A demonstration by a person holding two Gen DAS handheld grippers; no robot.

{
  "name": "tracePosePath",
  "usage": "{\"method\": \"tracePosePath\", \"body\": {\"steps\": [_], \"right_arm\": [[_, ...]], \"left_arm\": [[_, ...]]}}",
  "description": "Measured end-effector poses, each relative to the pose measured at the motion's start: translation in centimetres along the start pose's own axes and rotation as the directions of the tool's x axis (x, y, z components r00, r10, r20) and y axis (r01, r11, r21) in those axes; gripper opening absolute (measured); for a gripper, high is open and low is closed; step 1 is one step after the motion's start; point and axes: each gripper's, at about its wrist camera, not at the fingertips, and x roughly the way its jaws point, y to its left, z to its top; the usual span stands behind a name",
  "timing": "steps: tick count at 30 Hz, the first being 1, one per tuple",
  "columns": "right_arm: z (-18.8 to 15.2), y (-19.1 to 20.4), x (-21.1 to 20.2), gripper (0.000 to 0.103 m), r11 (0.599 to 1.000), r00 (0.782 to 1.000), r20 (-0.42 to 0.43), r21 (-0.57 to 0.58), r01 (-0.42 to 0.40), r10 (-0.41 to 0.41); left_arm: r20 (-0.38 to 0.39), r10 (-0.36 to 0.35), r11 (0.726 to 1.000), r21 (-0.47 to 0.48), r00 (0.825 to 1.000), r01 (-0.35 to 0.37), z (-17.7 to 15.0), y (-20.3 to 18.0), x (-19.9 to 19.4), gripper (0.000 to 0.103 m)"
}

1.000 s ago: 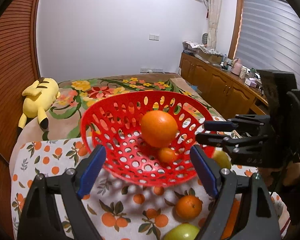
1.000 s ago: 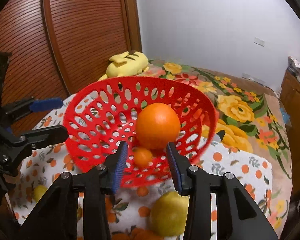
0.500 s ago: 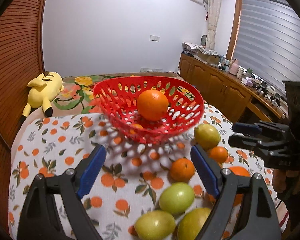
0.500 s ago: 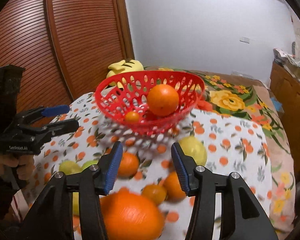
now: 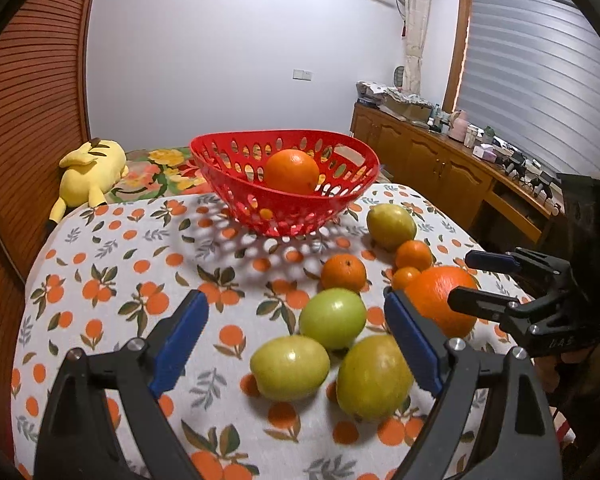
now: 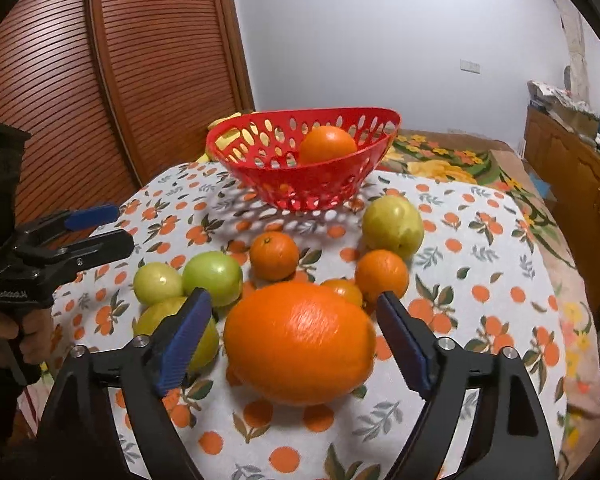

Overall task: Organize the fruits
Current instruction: 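Withdraw both tools from the basket back toward the remaining fruits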

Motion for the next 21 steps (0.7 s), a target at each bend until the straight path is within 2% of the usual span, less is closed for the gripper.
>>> {"method": "tracePosePath", "body": {"steps": [11,21], "right_arm": [[-1.2,-0.2,1.8,0.096,0.999,0.999,-0.033,0.029,0.023,-0.022],[-1.8,-0.4,3.3,0.101,0.998,0.996,-0.063,0.013,0.063,-0.063]], "left_arm": [[0.01,-0.011,1.0,0.0,1.0,0.011,-1.9,-0.6,-0.5,0.09],[-0.038,-0.034,0.999,-0.001,0.999,0.034,-3.4,-1.0,0.3,0.09]]}}
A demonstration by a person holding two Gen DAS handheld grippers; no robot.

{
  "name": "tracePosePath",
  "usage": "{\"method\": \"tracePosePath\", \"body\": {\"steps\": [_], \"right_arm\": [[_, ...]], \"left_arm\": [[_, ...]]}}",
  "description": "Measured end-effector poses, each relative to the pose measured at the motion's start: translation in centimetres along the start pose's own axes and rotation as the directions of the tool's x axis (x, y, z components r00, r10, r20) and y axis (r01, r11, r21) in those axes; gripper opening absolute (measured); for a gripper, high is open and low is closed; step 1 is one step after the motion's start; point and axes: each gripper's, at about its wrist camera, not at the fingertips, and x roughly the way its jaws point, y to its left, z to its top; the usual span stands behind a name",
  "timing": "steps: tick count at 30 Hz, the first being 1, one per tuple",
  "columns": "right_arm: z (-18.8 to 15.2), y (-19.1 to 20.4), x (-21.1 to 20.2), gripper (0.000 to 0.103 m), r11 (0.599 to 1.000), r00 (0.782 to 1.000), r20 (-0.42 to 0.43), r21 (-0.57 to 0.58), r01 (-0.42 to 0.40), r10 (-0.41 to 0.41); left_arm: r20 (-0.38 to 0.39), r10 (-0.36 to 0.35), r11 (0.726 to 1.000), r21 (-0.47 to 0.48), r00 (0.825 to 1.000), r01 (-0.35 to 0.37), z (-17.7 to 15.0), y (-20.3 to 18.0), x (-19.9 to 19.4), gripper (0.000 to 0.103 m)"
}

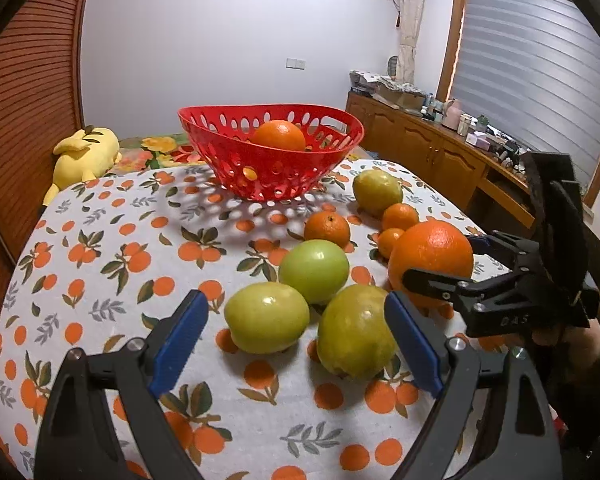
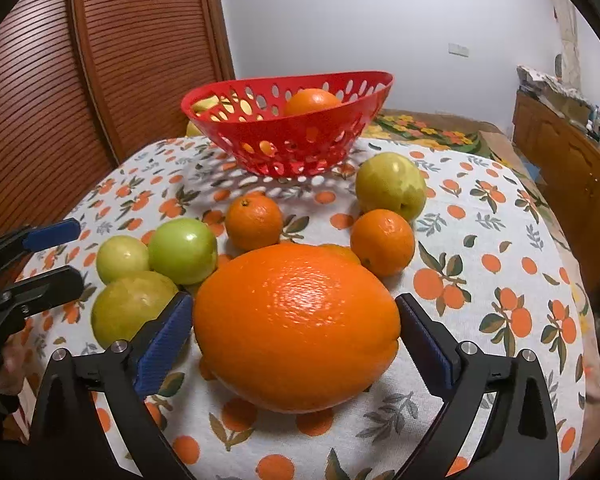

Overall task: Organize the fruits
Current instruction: 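Withdraw both tools from the basket back toward the remaining fruits, then grasp a big orange with the right tool while the left tool grasps a yellow-green pomelo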

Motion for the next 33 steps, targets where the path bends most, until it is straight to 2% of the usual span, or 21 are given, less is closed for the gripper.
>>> {"method": "tracePosePath", "body": {"steps": [4,12,19,23,28,30,33], "right_arm": [[-0.2,-0.3,0.5,0.101,1.0,1.0,-0.025,-0.002,0.018,-0.018],[-0.9,-1.1,-0.4,0.099,0.999,0.999,-0.023,0.015,-0.031,0.031],[-2.2,-1.6,-1.9,0.099,1.0,1.0,-0.009,0.012,-0.013,0.013],[-2.6,-2.1,-2.4,0.099,1.0,1.0,0.003,0.002,0.027,-0.027],[-2.9,-2.5,-2.4,0.099,1.0,1.0,0.024,0.008,0.01,-0.01],[-3.0,-2.3,-2.4,0.099,1.0,0.999,0.03,0.004,0.018,-0.019],[-3.1,-2.3,-2.4,0.099,1.0,0.999,0.032,0.006,0.019,-0.02]], "left_arm": [[-0.013,0.0,1.0,-0.007,1.0,0.0,-0.3,-0.1,0.2,0.09],[-0.029,-0.008,1.0,-0.004,1.0,0.007,-0.7,-1.0,0.6,0.09],[-0.031,-0.016,1.0,0.005,0.999,0.016,-0.9,-2.1,0.8,0.09],[-0.025,-0.041,0.999,0.006,0.999,0.041,-1.0,-2.5,0.8,0.09],[-0.027,-0.062,0.998,0.003,0.998,0.062,-1.1,-2.7,0.8,0.077],[-0.036,-0.07,0.998,0.002,0.997,0.07,-1.1,-2.8,1.0,0.068],[-0.046,-0.078,0.997,0.011,0.996,0.078,-1.2,-3.1,1.2,0.065]]}}
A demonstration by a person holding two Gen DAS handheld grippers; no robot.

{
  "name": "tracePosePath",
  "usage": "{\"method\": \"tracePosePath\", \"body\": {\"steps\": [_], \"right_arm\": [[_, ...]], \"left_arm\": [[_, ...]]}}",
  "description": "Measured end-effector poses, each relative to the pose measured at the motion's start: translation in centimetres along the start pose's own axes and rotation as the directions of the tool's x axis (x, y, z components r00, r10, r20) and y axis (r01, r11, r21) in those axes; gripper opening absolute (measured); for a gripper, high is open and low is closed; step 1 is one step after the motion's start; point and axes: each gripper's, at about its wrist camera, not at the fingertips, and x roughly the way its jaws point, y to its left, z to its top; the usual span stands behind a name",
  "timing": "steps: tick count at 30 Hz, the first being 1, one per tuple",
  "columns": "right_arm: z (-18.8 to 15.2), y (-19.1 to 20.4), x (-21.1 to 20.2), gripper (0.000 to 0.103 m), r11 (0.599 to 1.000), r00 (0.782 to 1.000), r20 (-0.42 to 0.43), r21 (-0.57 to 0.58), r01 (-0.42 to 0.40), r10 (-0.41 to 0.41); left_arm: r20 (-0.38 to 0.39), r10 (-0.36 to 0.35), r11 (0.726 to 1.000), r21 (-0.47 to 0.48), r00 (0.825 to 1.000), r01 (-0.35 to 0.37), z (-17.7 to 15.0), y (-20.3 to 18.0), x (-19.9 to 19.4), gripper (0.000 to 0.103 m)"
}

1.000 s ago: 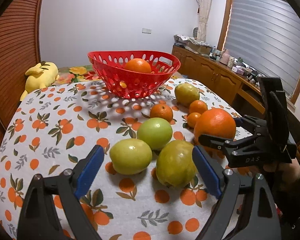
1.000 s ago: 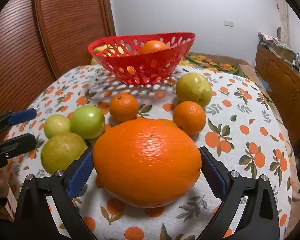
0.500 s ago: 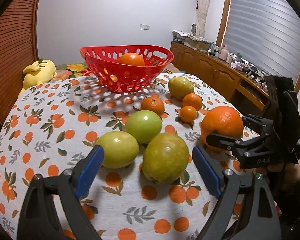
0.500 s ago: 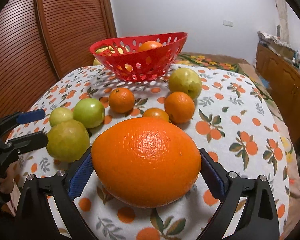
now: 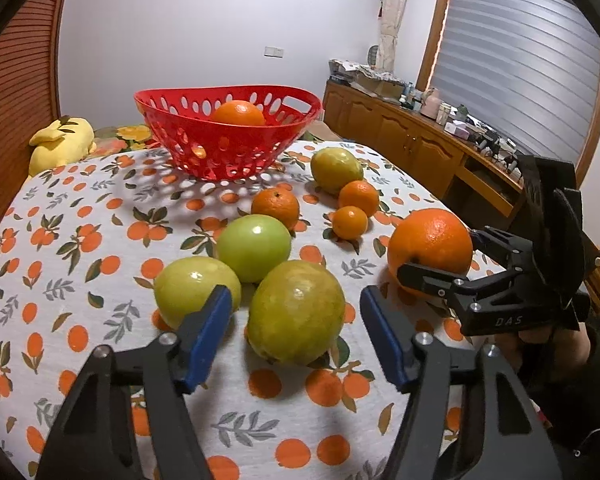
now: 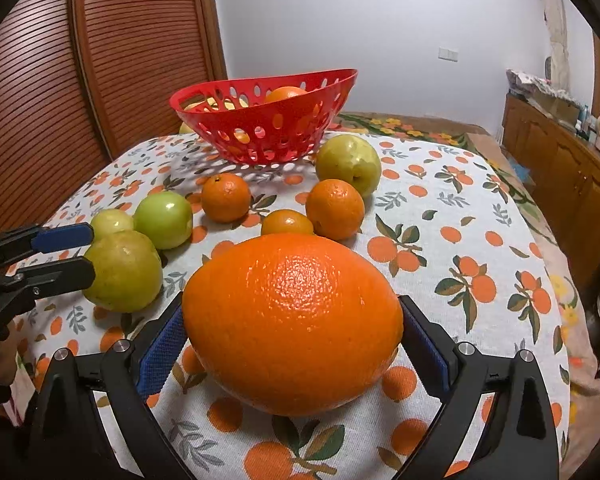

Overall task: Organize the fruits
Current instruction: 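Grasp a big orange with the right tool while the left tool grasps a yellow-green pomelo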

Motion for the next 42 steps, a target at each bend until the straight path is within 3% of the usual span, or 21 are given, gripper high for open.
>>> {"method": "tracePosePath", "body": {"steps": [20,22,42], "right_arm": [[-0.1,-0.5,0.2,0.1,1.0,1.0,0.008,0.022,-0.013,0.013],[-0.1,-0.5,0.1,0.1,1.0,1.0,0.007,0.024,-0.015,0.015],[-0.2,-0.5,0.2,0.1,0.999,1.0,0.005,0.029,-0.021,0.021]], "left_arm": [[-0.108,0.022,0.999,-0.022,0.994,-0.025,-0.4,-0.2,4.1,0.066],[-0.113,0.011,1.0,-0.023,0.994,-0.013,-0.5,-0.1,4.1,0.06],[-0.042,-0.011,0.999,-0.049,0.999,0.009,0.1,0.2,1.4,0.059]]}}
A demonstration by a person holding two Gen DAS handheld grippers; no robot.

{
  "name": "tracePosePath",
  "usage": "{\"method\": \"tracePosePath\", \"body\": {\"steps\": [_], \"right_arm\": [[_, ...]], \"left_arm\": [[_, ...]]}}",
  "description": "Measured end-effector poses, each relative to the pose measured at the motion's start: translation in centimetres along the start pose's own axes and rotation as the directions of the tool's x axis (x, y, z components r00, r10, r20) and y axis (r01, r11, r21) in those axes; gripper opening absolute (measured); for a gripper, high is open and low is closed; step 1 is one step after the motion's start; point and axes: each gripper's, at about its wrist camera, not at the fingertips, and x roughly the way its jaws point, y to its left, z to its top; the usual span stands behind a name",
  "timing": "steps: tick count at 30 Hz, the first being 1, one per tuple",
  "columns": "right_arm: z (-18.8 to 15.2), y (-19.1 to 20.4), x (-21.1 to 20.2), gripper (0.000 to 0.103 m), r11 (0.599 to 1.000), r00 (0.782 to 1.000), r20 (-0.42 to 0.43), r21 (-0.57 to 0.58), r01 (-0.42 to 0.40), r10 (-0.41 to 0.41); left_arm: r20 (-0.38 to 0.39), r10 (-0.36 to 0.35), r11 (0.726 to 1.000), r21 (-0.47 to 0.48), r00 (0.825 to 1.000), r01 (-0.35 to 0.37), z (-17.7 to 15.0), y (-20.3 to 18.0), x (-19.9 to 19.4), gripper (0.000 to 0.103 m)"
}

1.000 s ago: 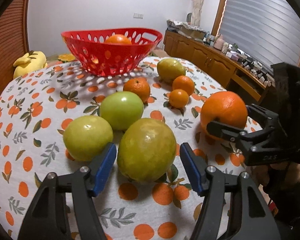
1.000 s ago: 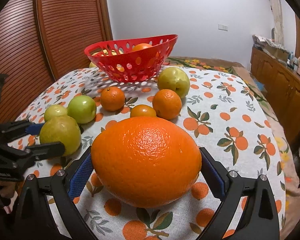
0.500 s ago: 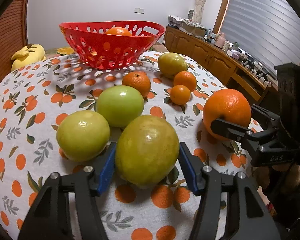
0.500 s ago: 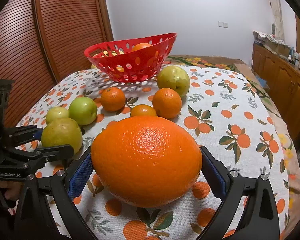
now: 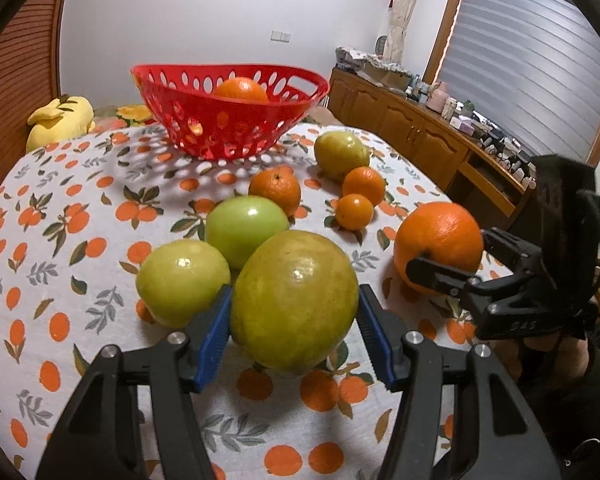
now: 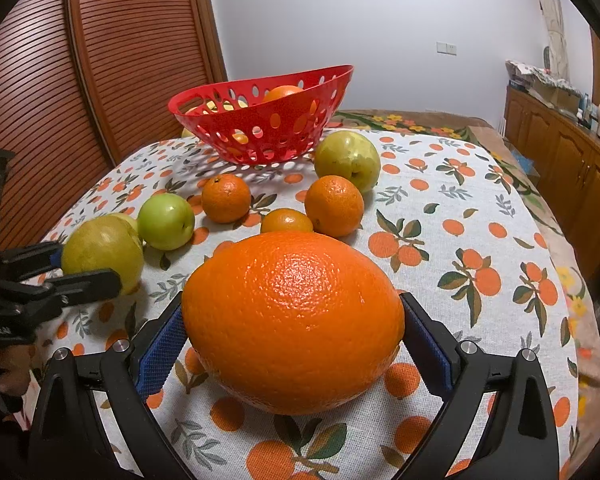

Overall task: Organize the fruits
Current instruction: 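Grasp a big orange with the right tool while the left tool grasps a yellow-green pomelo, then lower the big orange into the red basket and open the right tool while the left carries the pomelo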

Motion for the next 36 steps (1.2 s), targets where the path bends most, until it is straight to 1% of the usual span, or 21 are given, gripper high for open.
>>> {"method": "tracePosePath", "body": {"steps": [7,13,21,25,36], "right_arm": [[0.0,0.0,0.0,0.1,1.0,1.0,0.0,0.002,-0.001,0.001],[0.0,0.0,0.1,0.1,1.0,1.0,-0.003,-0.002,0.003,-0.003],[0.4,1.0,0.4,0.099,0.995,0.998,-0.042,-0.089,0.05,-0.054],[0.9,1.0,0.5,0.098,0.997,0.998,-0.061,-0.079,0.01,-0.014],[4.6,2.3,-1.3,0.098,0.993,0.999,-0.006,-0.105,-0.05,0.05]], "left_arm": [[0.046,-0.009,1.0,0.004,0.999,0.008,0.6,0.1,-1.6,0.059],[0.068,-0.007,1.0,-0.01,0.998,0.007,1.0,0.8,-2.3,0.059],[0.081,0.013,1.0,-0.016,0.997,-0.012,1.6,1.6,-2.6,0.059],[0.096,0.019,1.0,-0.017,0.995,-0.017,2.6,2.1,-2.8,0.059],[0.145,0.039,0.999,0.004,0.989,-0.04,5.5,2.7,-3.5,0.059]]}}
